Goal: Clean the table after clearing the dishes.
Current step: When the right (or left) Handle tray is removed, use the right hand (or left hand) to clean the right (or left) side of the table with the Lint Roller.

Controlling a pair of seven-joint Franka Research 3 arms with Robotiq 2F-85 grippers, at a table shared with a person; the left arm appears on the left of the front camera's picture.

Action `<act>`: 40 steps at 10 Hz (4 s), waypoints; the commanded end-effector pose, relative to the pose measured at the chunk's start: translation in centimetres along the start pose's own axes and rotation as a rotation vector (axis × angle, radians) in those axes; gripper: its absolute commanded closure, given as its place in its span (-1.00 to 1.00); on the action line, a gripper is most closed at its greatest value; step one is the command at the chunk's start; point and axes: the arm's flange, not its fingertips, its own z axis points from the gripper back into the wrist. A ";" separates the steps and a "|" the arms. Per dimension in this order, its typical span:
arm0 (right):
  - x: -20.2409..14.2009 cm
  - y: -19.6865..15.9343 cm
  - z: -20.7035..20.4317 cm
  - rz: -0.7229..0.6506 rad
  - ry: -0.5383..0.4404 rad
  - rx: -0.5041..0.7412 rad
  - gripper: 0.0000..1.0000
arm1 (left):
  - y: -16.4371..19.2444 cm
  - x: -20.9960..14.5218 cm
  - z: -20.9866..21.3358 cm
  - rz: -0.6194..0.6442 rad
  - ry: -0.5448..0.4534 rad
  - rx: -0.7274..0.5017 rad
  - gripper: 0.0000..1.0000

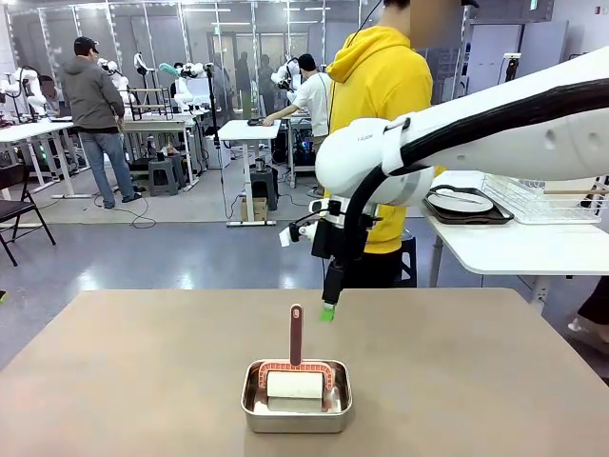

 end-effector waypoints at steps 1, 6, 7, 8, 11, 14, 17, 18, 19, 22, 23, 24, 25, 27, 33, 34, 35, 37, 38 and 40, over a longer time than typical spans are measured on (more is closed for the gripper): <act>2.1 -1.1 0.4 0.056 0.070 0.027 -1.00 | -0.5 -0.2 0.2 -0.001 0.003 0.004 -1.00; 5.3 -1.1 -1.7 0.092 0.119 0.052 -1.00 | -0.5 -0.2 0.2 -0.001 0.003 0.004 -1.00; 5.8 -0.9 -2.2 0.095 0.141 0.059 -1.00 | -0.5 -0.2 0.2 -0.001 0.003 0.004 -1.00; 6.2 -0.9 -2.7 0.103 0.148 0.064 -1.00 | -0.5 -0.2 0.2 -0.001 0.003 0.004 -1.00; 7.1 -1.2 -3.2 0.118 0.168 0.110 -1.00 | -0.5 -0.2 0.2 -0.001 0.003 0.004 -1.00; 7.5 -1.3 -3.4 0.115 0.195 0.142 -1.00 | -0.5 -0.2 0.2 -0.001 0.003 0.004 -1.00; 7.6 -1.2 -3.3 0.125 0.172 0.154 -0.45 | -0.5 -0.2 0.2 -0.001 0.003 0.004 -1.00; 7.7 -1.2 -3.3 0.123 0.160 0.168 -0.31 | -0.5 -0.2 0.2 -0.001 0.003 0.004 -1.00; 7.8 -1.1 -3.4 0.117 0.163 0.182 -0.06 | -0.5 -0.2 0.2 -0.001 0.003 0.004 -1.00; 8.1 -0.8 -3.2 0.105 0.156 0.208 0.46 | -0.5 -0.2 0.2 -0.001 0.003 0.004 -1.00; 8.2 -0.6 -3.0 0.106 0.142 0.210 0.71 | -0.5 -0.2 0.2 -0.001 0.003 0.004 -1.00; 8.2 -0.5 -2.9 0.108 0.135 0.210 0.84 | -0.5 -0.2 0.2 -0.001 0.003 0.004 -1.00; 8.3 -0.5 -2.8 0.105 0.133 0.208 1.00 | -0.5 -0.2 0.2 -0.001 0.003 0.004 -1.00; 8.3 -0.3 -2.7 0.107 0.137 0.207 1.00 | -0.5 -0.2 0.2 -0.001 0.003 0.004 -1.00; 7.7 5.4 4.2 -0.056 0.140 0.022 1.00 | -0.5 -0.2 0.2 -0.001 0.003 0.004 -1.00; 6.9 6.7 6.5 -0.130 0.115 -0.016 1.00 | -0.5 -0.2 0.2 -0.001 0.003 0.004 -1.00; 6.1 7.6 8.1 -0.177 0.100 -0.069 1.00 | -0.5 -0.2 0.2 -0.001 0.003 0.004 -1.00; 5.3 8.4 9.8 -0.188 0.087 -0.110 1.00 | -0.5 -0.2 0.2 -0.001 0.003 0.004 -1.00; 4.4 8.1 10.5 -0.288 0.095 -0.159 1.00 | -0.5 -0.2 0.2 -0.001 0.003 0.004 -1.00; 0.8 7.0 11.4 -0.581 0.015 -0.270 1.00 | -0.5 -0.2 0.2 -0.001 0.003 0.004 -1.00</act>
